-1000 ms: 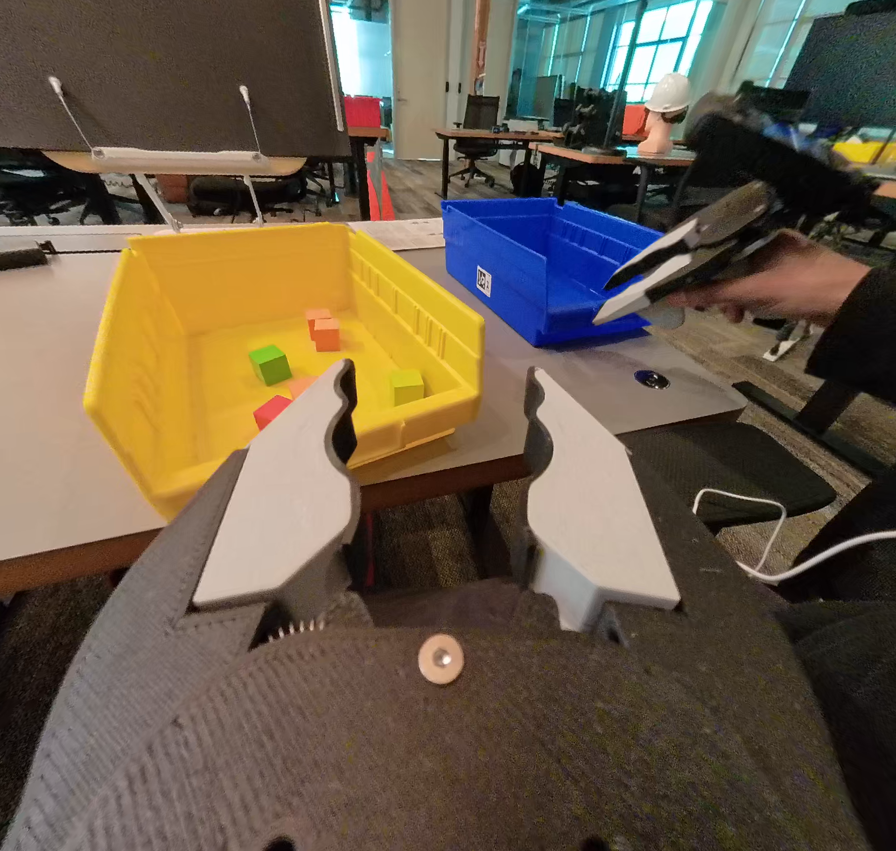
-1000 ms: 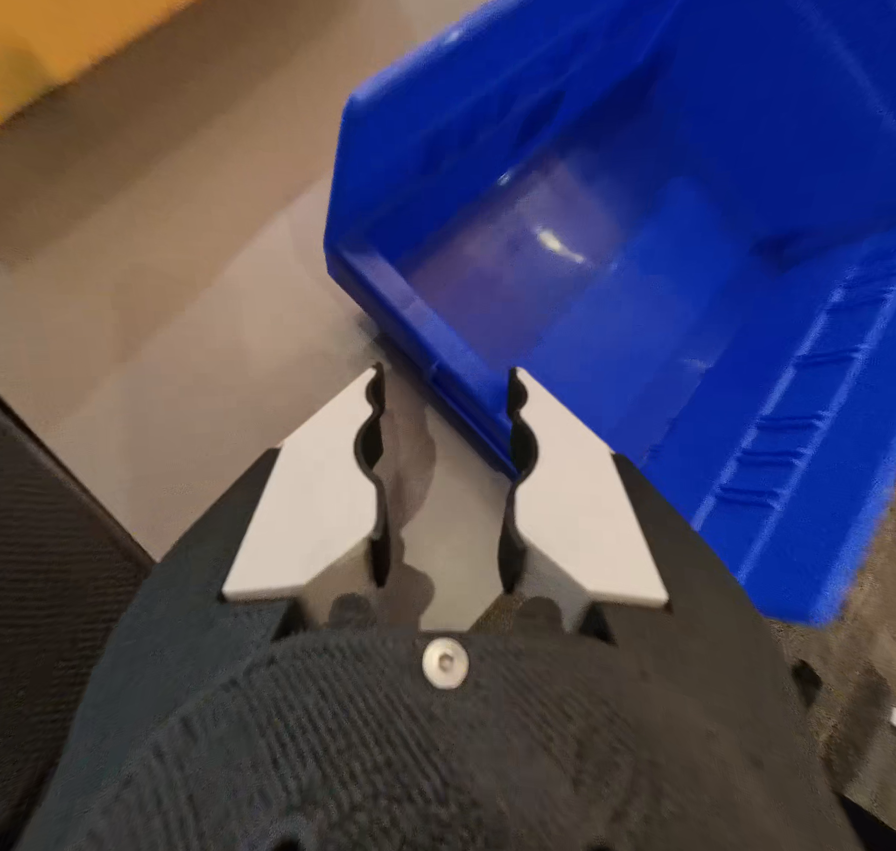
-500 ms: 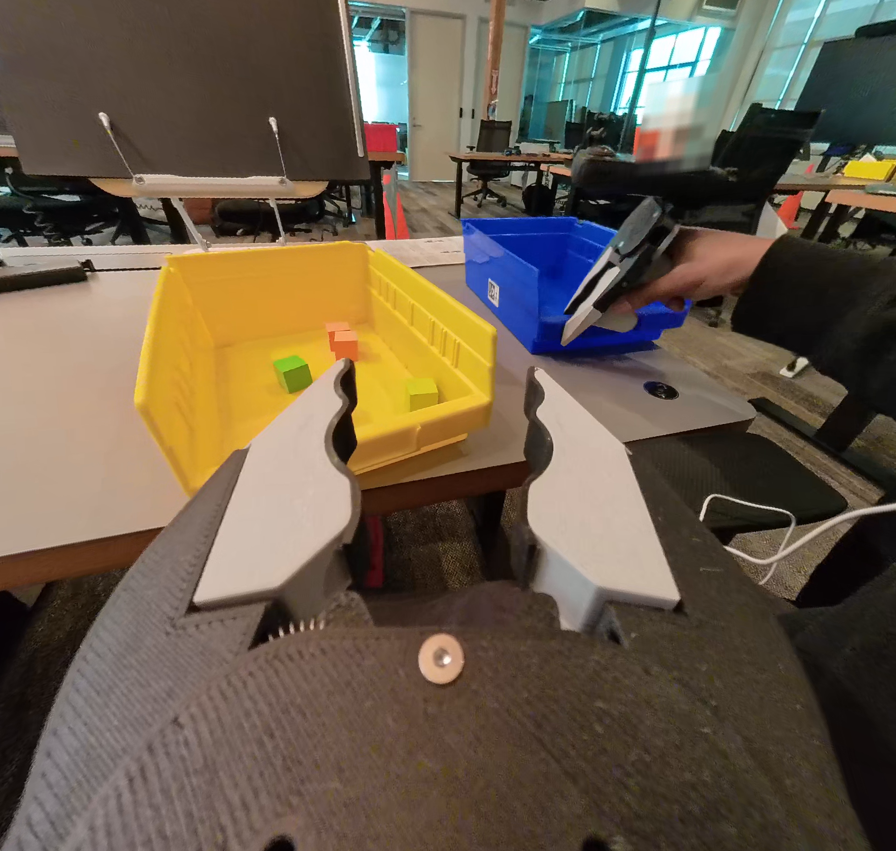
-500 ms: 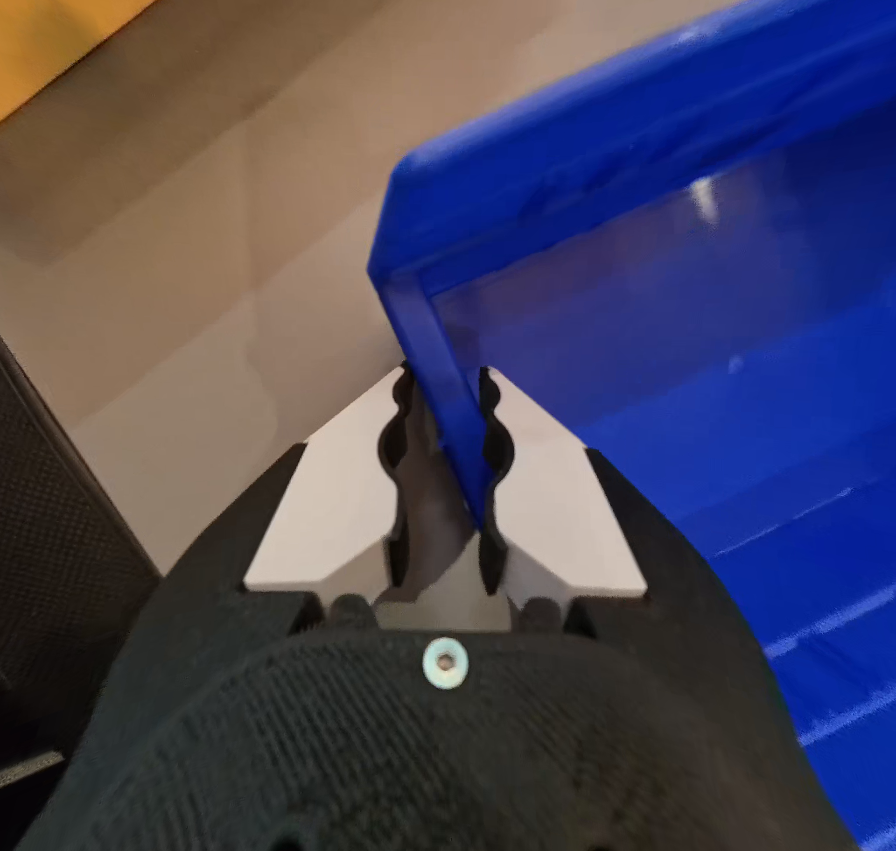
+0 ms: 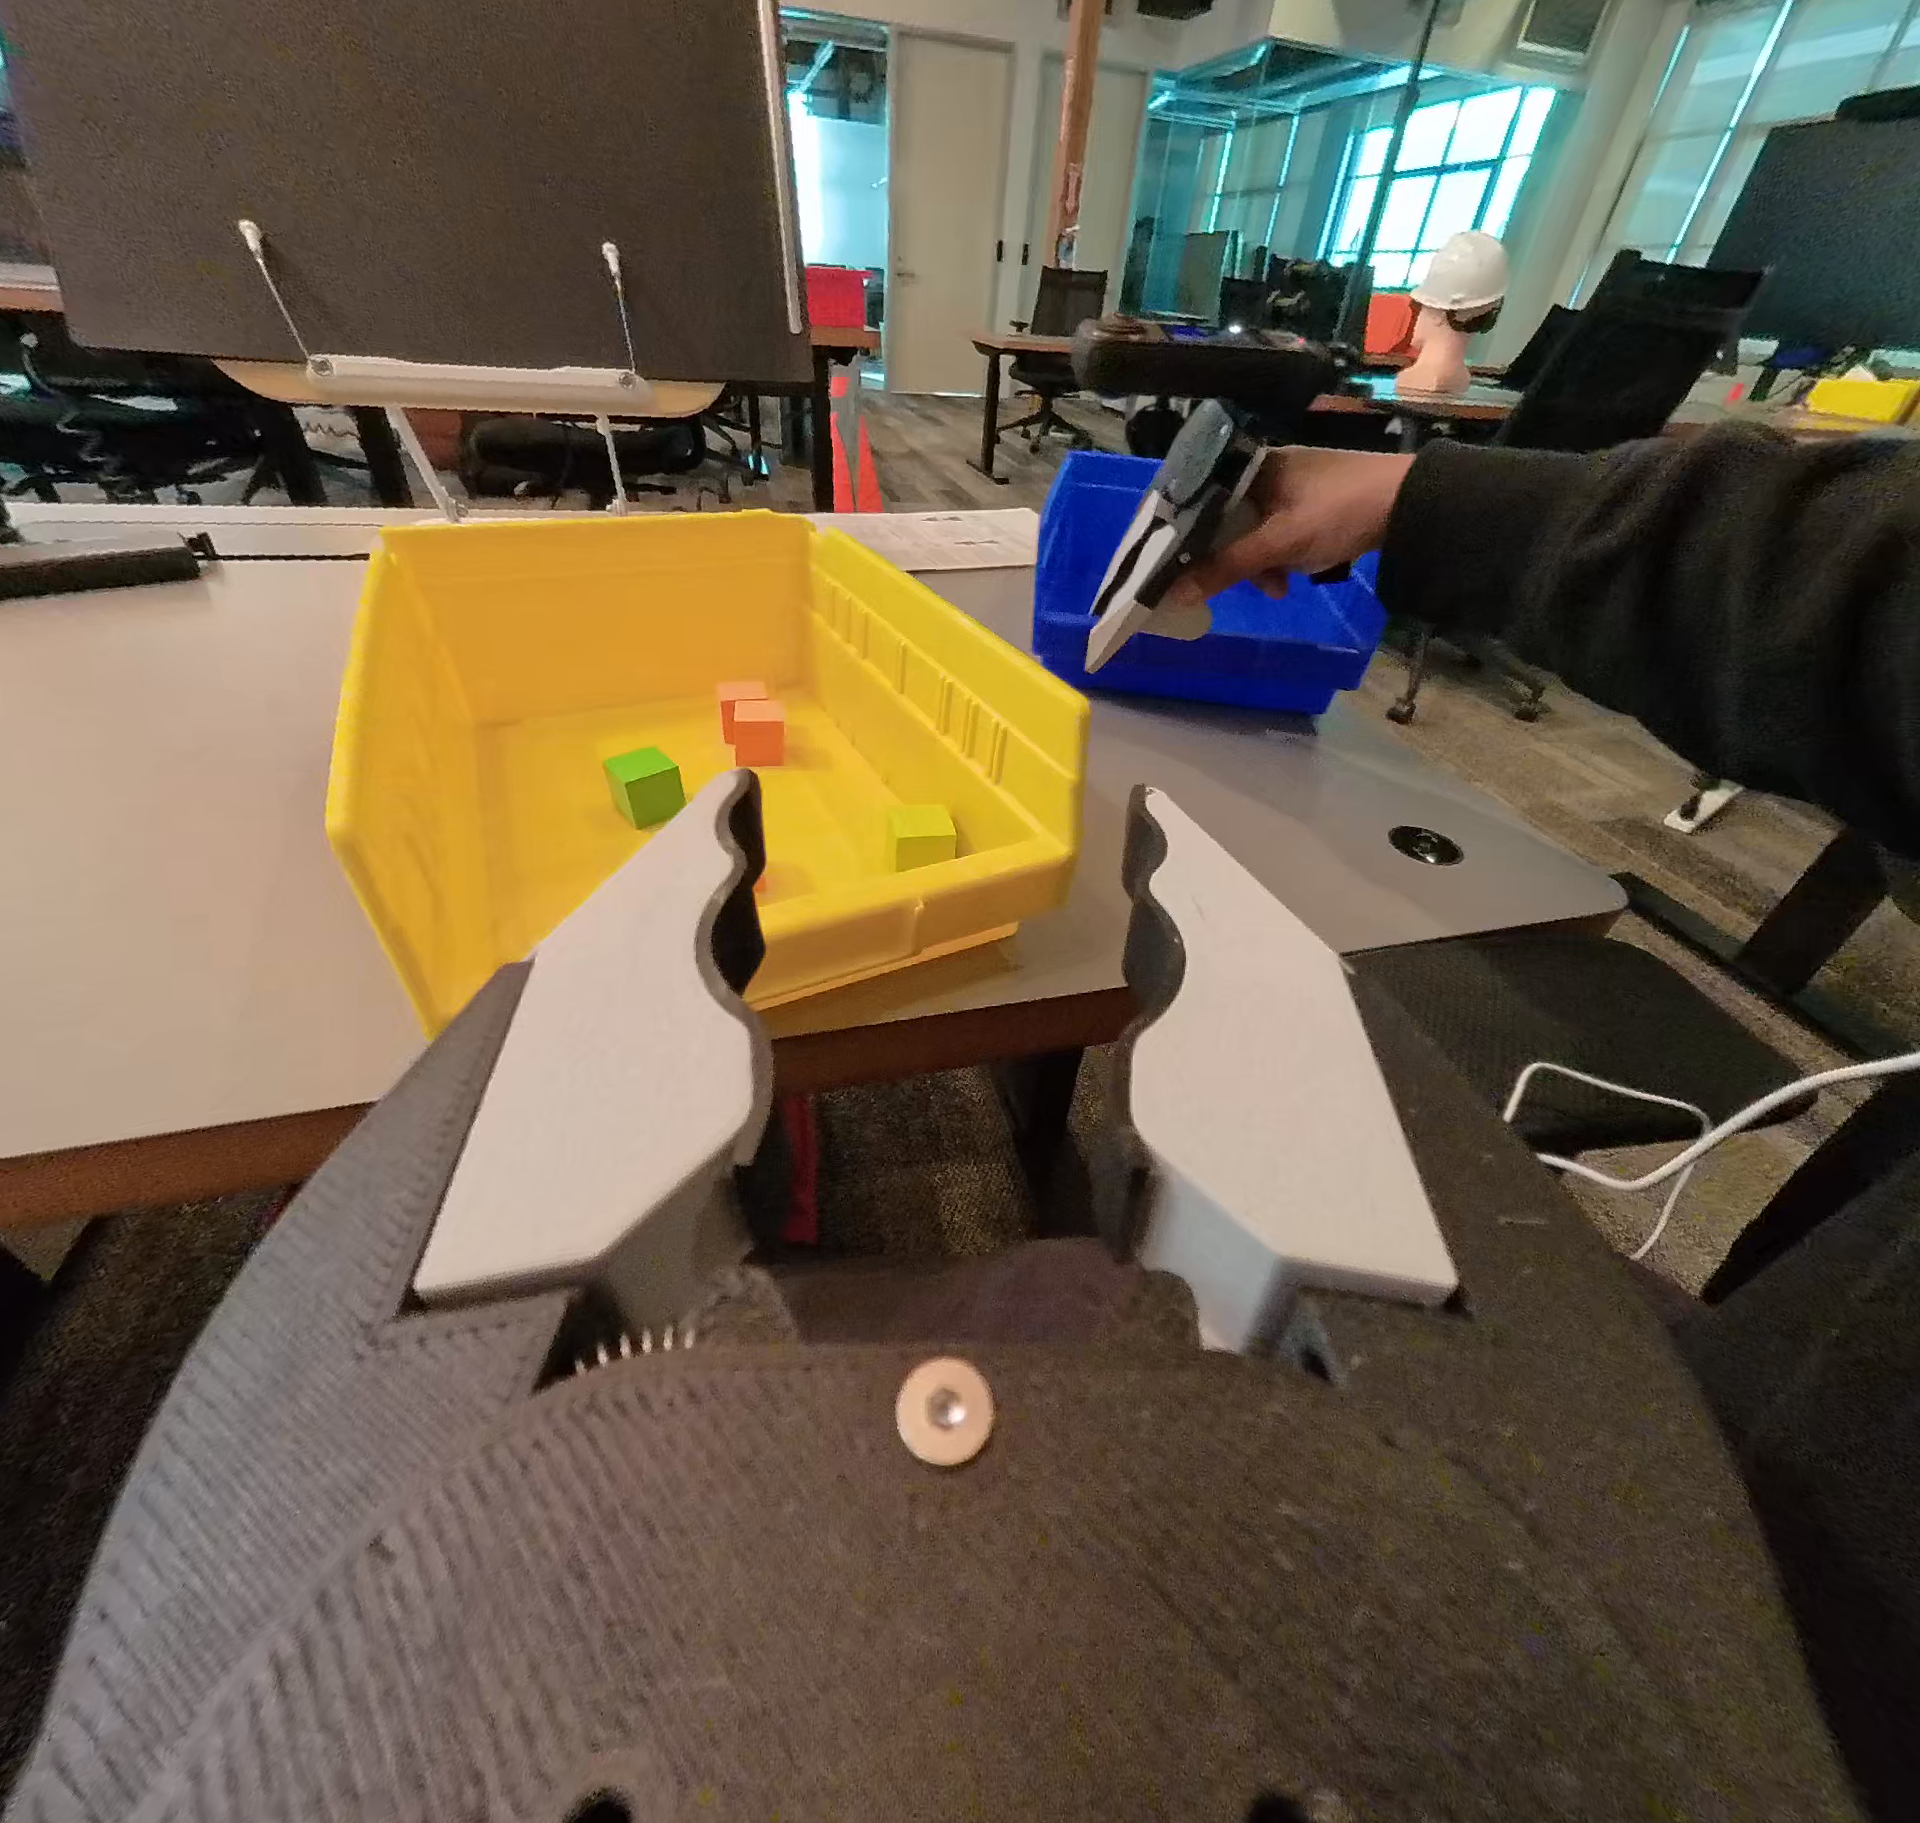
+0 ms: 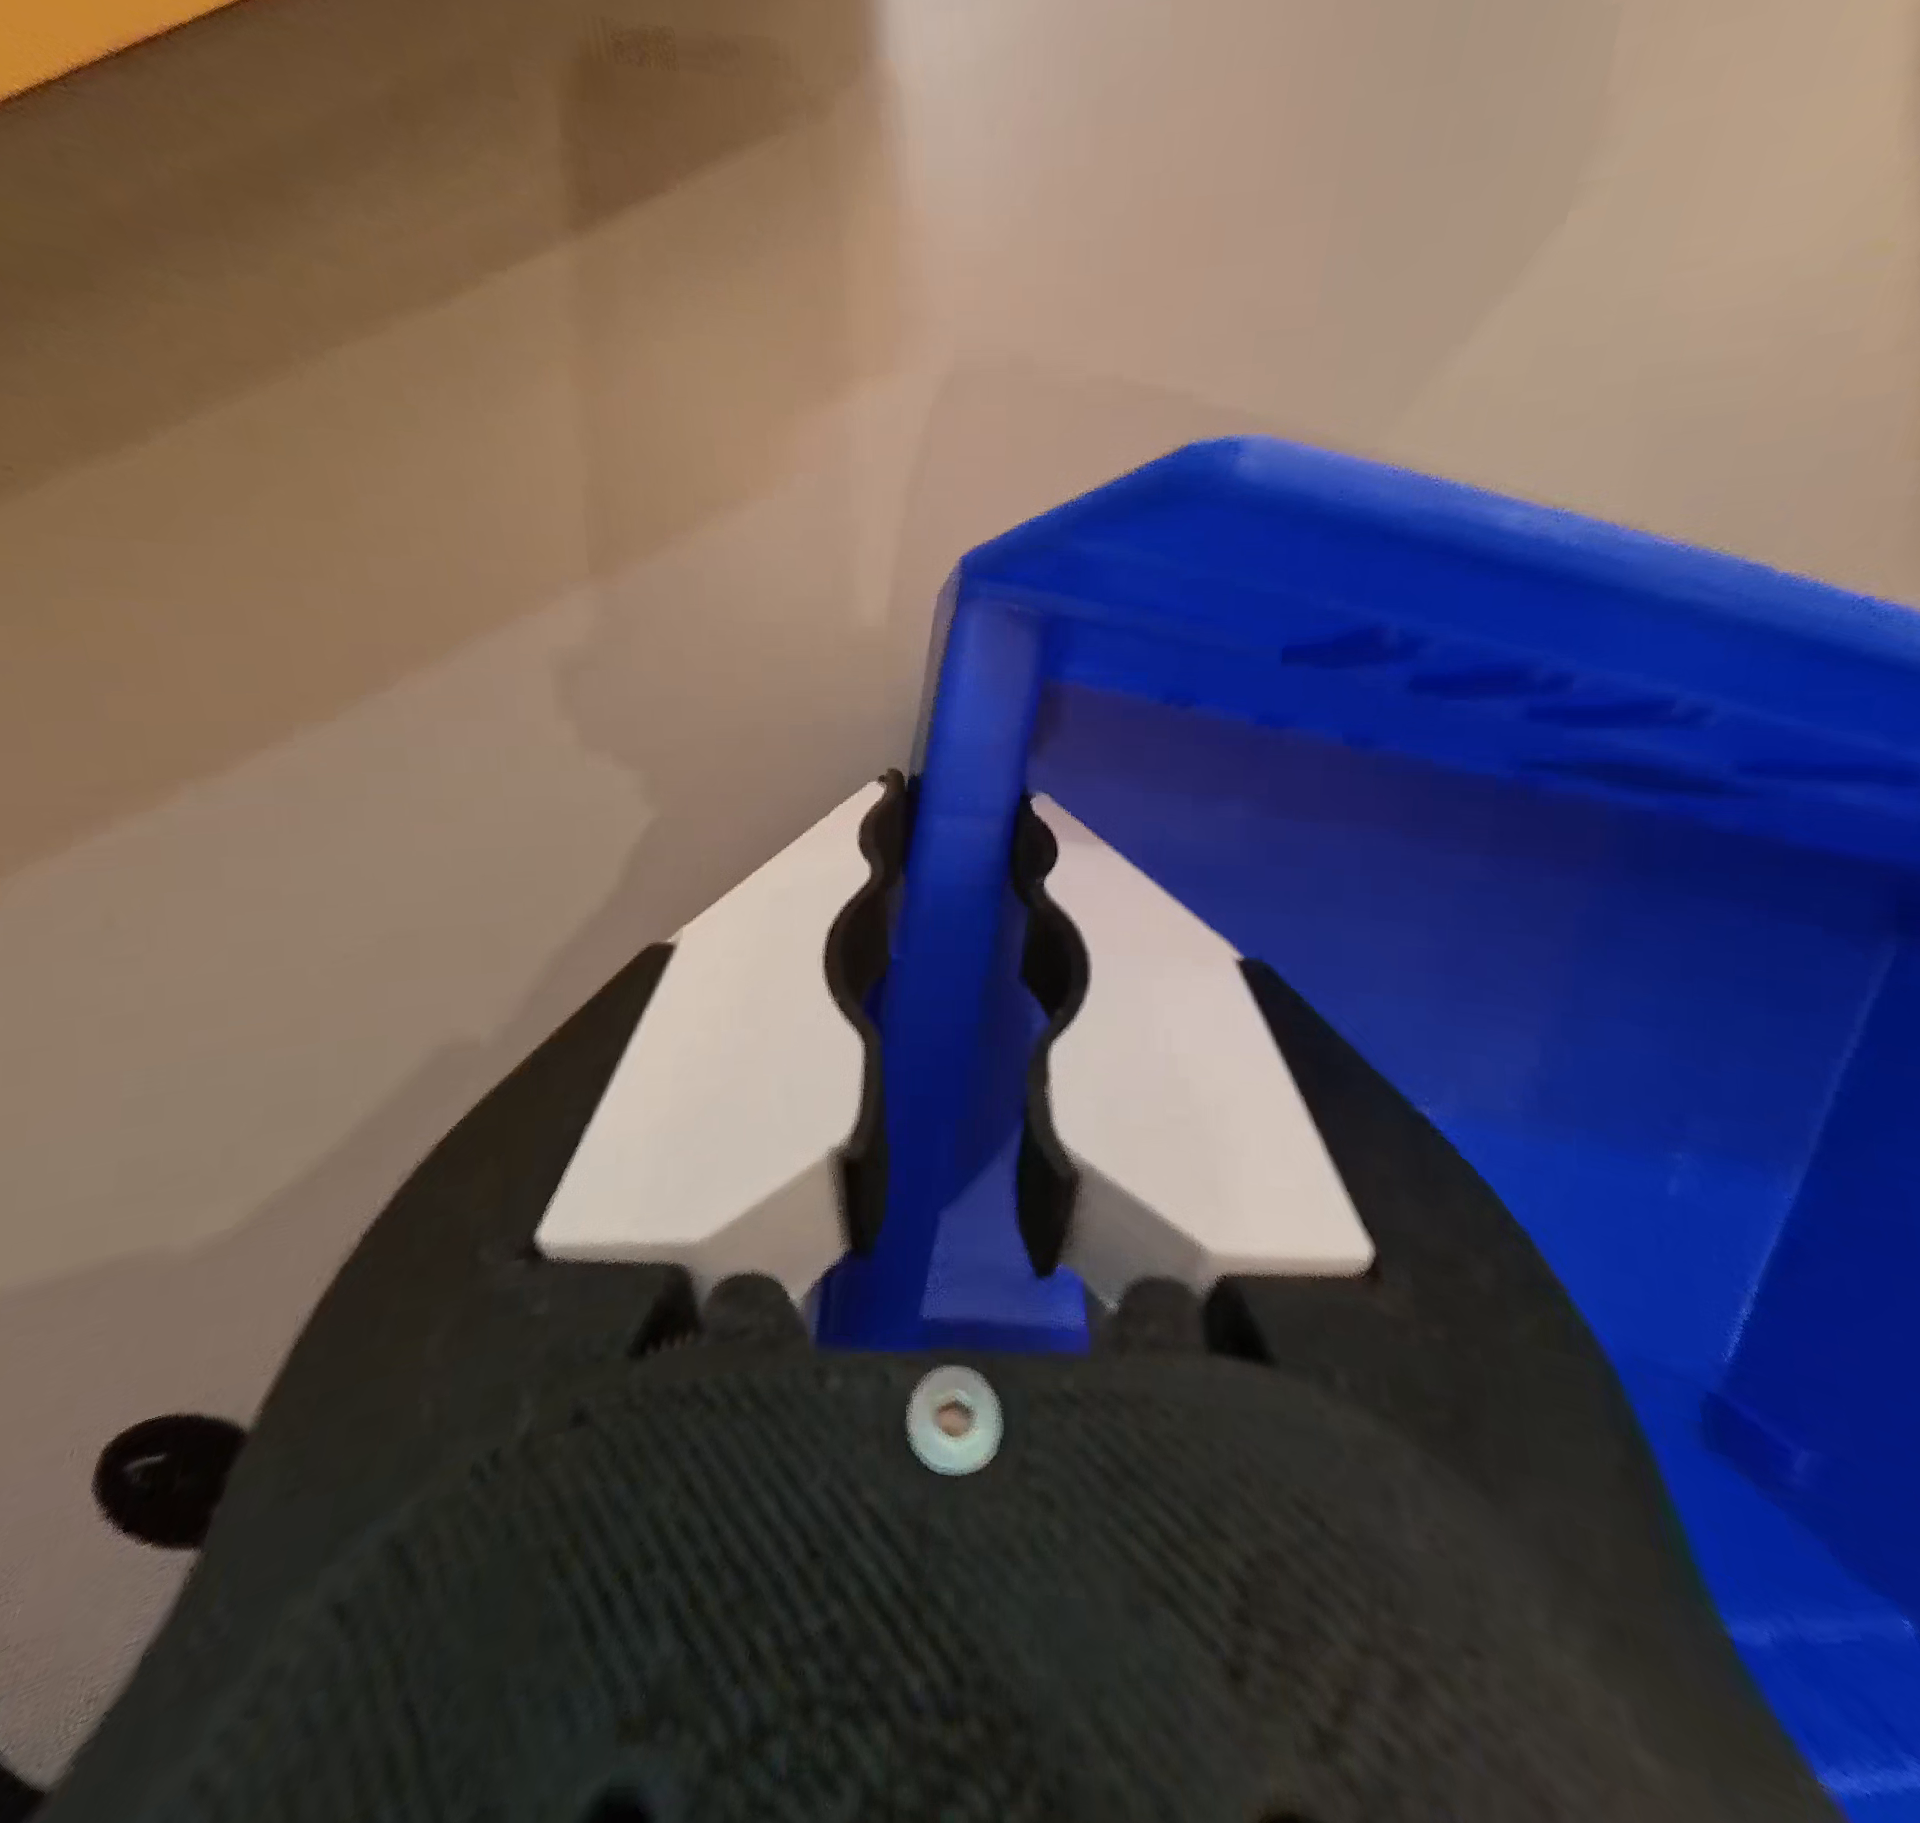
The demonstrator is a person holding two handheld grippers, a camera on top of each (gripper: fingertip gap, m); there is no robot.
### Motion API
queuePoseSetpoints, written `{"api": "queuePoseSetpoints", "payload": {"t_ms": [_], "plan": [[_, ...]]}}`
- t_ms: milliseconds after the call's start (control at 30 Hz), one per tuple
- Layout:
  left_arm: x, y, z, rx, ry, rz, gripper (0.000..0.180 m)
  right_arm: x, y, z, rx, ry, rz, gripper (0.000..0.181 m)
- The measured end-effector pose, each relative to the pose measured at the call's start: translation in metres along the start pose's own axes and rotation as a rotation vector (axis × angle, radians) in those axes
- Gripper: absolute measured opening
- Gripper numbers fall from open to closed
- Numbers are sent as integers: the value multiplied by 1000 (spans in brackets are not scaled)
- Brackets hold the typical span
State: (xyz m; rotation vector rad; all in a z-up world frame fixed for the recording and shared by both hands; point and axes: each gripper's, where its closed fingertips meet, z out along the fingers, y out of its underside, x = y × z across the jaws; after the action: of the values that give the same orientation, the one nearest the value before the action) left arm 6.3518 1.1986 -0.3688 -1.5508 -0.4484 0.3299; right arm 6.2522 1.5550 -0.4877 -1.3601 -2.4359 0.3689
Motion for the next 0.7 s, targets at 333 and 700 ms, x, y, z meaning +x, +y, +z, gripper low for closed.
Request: {"api": "queuePoseSetpoints", "payload": {"t_ms": [333, 700], "plan": [[6, 4, 8, -26, 10, 46, 66, 7, -35, -1, 82, 232, -157, 31], [-5, 20, 18, -106, -14, 0, 64, -148, -115, -149, 782, 274, -27, 33]]}}
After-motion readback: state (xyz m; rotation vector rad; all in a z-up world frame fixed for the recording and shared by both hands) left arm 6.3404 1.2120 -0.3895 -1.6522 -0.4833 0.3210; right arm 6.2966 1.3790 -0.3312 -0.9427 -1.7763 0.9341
